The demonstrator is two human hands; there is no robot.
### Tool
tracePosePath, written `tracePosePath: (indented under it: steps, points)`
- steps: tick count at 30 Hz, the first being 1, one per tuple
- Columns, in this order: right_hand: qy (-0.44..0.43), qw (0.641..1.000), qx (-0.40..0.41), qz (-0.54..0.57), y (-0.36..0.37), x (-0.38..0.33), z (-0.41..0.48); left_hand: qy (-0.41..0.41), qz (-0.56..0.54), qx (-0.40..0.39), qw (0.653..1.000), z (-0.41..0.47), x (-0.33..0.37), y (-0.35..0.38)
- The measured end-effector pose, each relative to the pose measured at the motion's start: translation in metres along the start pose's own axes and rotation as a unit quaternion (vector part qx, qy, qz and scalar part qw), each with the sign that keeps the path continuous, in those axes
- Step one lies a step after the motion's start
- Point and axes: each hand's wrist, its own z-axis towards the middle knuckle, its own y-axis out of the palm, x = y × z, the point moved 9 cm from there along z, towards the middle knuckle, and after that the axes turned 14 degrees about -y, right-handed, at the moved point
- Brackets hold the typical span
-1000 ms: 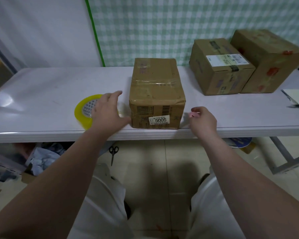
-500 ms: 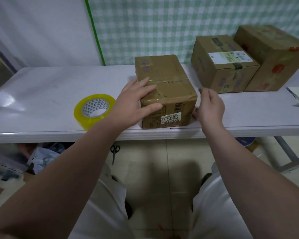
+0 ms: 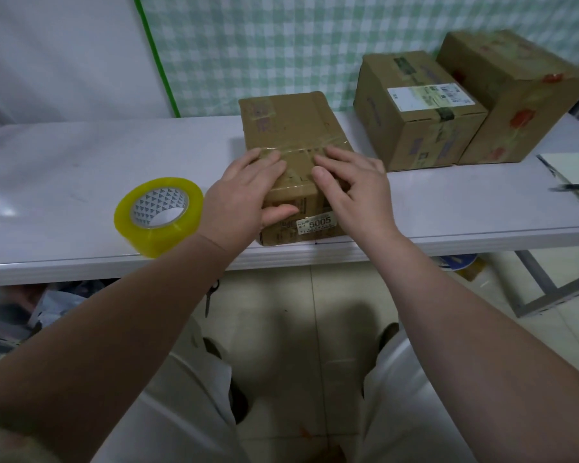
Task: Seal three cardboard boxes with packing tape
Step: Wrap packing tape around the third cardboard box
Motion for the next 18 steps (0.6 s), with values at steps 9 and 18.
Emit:
tracePosePath:
  steps: [9, 18]
  points:
    - [0.003, 1.000, -0.008, -0.004, -0.002, -0.001, -0.003, 0.084, 0.104, 0.038, 0.990, -0.009, 0.011, 0.004]
    - [0.002, 1.000, -0.030, -0.009, -0.001, -0.001, -0.001, 0.088, 0.202, 0.020, 0.975, 0.001, 0.027, -0.012]
